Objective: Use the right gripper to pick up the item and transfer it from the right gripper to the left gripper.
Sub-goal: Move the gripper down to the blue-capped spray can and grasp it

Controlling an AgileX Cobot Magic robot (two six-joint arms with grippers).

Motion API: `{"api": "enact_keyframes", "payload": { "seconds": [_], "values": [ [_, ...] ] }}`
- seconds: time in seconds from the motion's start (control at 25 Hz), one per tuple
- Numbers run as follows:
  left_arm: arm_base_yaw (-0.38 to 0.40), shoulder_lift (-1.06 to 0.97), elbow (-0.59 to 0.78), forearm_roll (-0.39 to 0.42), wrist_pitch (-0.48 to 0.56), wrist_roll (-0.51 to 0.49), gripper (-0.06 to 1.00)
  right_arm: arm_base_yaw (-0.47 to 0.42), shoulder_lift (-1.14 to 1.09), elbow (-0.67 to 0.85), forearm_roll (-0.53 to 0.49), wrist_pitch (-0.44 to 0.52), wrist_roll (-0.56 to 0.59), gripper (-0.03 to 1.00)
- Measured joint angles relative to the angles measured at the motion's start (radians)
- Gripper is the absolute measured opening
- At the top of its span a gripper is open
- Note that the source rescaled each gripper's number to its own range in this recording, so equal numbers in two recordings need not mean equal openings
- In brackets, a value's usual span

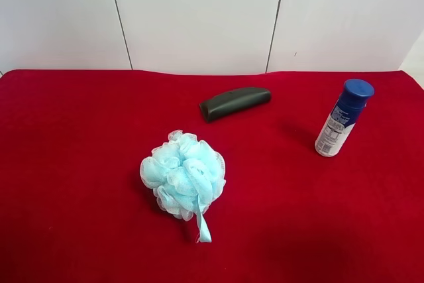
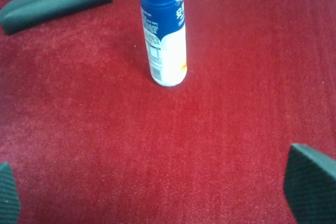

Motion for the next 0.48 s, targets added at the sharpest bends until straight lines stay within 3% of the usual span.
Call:
{"api": "enact_keyframes", "payload": {
  "seconds": [0.48],
  "values": [
    [0.0,0.0,0.0,0.0,0.0,0.0,1.0,0.0,0.0,0.0,0.0,0.0,0.0,1.0]
  ]
}}
